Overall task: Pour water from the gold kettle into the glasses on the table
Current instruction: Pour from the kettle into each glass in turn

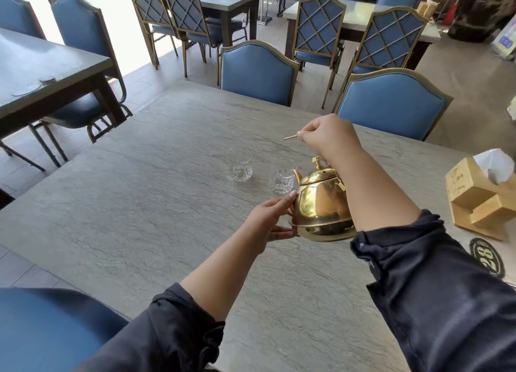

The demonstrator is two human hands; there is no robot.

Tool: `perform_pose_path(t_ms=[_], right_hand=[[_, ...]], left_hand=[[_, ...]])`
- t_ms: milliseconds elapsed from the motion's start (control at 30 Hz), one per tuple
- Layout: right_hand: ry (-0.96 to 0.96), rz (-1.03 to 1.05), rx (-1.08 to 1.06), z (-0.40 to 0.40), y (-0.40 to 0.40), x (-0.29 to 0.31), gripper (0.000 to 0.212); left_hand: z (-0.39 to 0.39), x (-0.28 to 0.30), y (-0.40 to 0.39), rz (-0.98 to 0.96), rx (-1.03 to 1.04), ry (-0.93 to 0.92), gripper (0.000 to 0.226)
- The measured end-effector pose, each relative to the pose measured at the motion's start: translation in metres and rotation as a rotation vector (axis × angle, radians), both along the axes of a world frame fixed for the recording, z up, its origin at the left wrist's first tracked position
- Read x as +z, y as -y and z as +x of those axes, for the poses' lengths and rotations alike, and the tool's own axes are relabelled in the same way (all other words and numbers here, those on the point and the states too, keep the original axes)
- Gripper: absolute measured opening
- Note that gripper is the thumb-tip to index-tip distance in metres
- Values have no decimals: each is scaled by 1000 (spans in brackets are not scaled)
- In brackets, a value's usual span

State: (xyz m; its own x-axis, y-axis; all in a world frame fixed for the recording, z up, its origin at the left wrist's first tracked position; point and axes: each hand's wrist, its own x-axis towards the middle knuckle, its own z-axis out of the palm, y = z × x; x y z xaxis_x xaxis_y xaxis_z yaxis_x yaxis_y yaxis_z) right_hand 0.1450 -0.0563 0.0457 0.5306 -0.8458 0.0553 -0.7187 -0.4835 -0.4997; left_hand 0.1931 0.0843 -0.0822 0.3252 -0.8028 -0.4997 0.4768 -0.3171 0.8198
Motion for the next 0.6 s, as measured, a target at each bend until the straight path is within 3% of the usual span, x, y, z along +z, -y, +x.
perform_pose_path(t_ms=[100, 433, 600], right_hand=[[29, 7, -16, -2, -1, -6, 27], [276, -30, -95, -27, -21, -34, 31], [368, -65, -73, -25, -32, -39, 33]], left_hand=[[0, -4, 1, 15, 9, 0, 44], [7, -11, -7, 6, 29, 17, 35], [15, -10, -11, 13, 79, 31, 50]])
